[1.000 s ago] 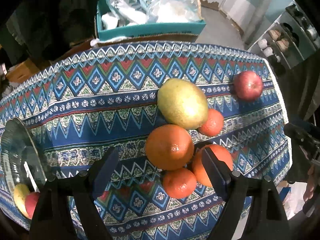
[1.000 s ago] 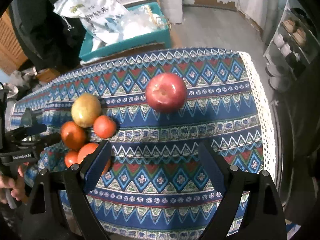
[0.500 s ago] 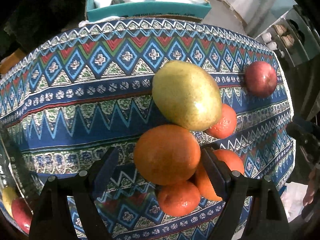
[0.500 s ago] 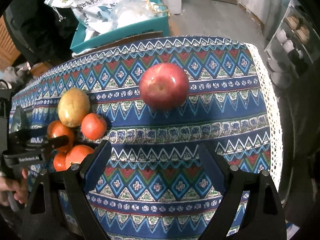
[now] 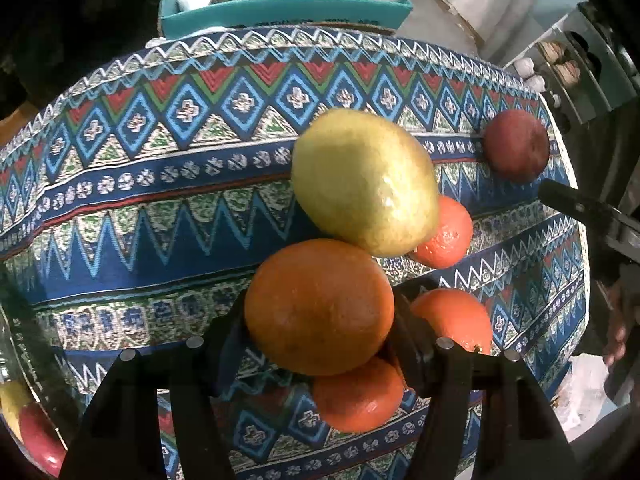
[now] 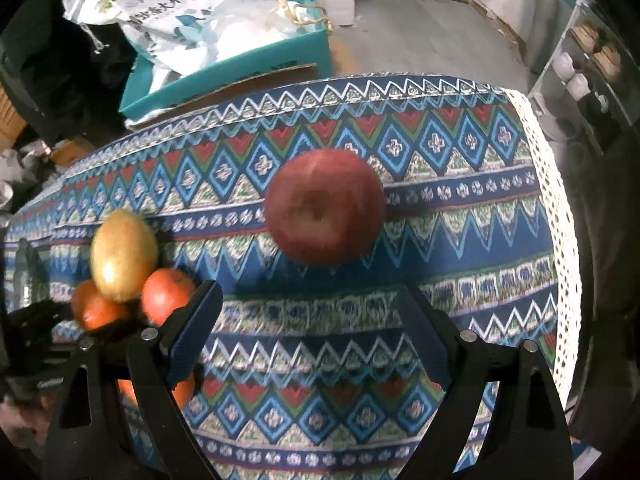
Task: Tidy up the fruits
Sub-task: 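Grasp the large orange with the left tool while the right tool grasps the red apple, then lift the orange with the left tool while the right tool lifts the apple, then carry the orange and red apple over the glass bowl with both tools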
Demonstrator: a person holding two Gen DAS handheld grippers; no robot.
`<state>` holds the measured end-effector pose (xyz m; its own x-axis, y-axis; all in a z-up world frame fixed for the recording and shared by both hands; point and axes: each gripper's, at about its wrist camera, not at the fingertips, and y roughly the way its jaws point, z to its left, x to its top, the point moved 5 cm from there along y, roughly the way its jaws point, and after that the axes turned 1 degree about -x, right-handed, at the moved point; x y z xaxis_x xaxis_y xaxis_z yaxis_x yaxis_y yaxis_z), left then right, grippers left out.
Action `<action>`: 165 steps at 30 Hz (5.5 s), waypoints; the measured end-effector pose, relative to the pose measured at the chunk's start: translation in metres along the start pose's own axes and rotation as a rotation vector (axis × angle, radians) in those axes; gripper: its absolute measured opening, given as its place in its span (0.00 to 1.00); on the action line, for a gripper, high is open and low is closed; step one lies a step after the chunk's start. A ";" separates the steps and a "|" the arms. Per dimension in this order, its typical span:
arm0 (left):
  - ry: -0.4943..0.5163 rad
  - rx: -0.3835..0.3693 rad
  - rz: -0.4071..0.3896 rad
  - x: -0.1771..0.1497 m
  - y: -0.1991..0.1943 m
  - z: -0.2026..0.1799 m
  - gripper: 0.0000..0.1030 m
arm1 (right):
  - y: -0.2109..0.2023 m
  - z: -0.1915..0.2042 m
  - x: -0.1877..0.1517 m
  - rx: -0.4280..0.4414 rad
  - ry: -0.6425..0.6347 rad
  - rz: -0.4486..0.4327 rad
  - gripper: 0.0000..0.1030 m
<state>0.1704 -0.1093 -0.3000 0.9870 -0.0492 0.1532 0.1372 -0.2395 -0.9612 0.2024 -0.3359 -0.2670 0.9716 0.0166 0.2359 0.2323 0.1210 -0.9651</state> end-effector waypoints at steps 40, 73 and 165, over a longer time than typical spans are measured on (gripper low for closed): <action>-0.048 -0.015 -0.134 0.011 -0.059 0.033 0.64 | 0.003 0.020 0.015 -0.007 -0.058 -0.072 0.74; 0.028 -0.005 -0.338 -0.034 -0.175 0.016 0.64 | -0.144 0.107 -0.018 0.150 -0.200 -0.319 0.74; -0.413 0.080 -0.267 -0.107 -0.140 0.288 0.64 | -0.019 0.423 -0.065 0.403 -0.523 0.027 0.74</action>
<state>0.0693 0.2091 -0.2481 0.8651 0.3958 0.3080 0.3796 -0.1154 -0.9179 0.1157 0.0802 -0.2162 0.8035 0.4922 0.3347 0.0749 0.4742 -0.8772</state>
